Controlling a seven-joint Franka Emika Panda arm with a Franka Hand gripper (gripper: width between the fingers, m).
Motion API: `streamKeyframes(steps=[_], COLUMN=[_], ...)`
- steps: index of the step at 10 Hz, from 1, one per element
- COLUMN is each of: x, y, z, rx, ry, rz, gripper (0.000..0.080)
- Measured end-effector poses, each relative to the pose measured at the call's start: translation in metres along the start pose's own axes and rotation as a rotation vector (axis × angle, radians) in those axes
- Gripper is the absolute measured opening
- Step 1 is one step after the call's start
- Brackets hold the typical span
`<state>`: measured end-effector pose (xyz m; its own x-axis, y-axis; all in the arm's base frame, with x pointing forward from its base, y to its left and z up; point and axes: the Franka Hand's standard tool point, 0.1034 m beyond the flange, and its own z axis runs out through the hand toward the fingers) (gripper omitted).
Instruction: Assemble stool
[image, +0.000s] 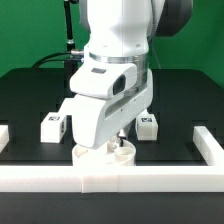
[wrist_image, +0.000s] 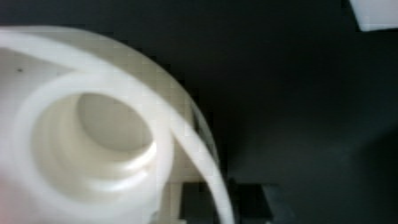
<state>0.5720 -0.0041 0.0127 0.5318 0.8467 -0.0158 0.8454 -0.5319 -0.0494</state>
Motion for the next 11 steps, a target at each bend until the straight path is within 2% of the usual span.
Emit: streamKeyframes(steps=[3,8,9,11], x=[0.039,0.091,0.096,0.095], y=[-0.024,-0.063,-0.067,-0.067], z=[0.001,0.002,0.002,0.002], rx=[-0.004,-0.01,-0.01,-0.011], ry=[0.006,0.016,0.015,0.014], rz=[-0.05,-0.049,-0.053,-0.038], gripper=[0.0029,0.0029,0.0029,0.0029])
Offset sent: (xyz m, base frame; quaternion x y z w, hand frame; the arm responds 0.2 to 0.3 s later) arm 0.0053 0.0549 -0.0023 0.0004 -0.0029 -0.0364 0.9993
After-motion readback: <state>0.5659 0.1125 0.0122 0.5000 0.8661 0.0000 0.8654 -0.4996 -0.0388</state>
